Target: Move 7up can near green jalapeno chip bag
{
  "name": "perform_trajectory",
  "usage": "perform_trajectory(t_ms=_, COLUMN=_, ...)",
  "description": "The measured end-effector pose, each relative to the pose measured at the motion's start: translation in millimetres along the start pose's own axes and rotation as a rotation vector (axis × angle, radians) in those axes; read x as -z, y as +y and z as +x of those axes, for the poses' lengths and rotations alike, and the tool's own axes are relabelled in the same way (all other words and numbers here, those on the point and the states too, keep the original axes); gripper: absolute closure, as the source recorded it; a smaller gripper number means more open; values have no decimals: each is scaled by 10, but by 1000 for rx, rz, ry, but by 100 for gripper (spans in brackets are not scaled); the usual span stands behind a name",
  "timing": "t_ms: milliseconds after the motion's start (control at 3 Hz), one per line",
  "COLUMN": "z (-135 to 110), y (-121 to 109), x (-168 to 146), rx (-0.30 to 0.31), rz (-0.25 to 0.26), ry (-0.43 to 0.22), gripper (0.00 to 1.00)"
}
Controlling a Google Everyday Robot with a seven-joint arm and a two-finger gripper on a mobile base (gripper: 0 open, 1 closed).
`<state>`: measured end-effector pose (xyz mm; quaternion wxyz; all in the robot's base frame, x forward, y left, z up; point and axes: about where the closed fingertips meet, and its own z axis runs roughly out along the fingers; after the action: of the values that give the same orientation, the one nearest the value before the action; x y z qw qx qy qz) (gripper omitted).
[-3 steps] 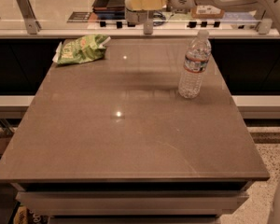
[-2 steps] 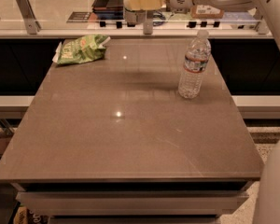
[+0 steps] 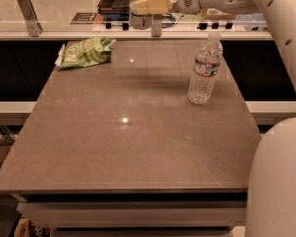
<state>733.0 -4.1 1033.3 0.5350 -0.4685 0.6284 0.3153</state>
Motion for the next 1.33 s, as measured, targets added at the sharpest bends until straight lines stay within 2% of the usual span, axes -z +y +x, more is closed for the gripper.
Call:
perform_trajectory(t_ms=667, z=292, y=-216, x=19, rx=-51, rz=41, ry=-27, gripper=100)
perform_trajectory(t_ms=1000, z=440, y=-258, x=35, rx=-69, rz=68, ry=-19, gripper=100)
perform_trajectory(t_ms=1333, z=614, y=-255, x=-45, rx=-81, rz=83, ry=21, gripper=100)
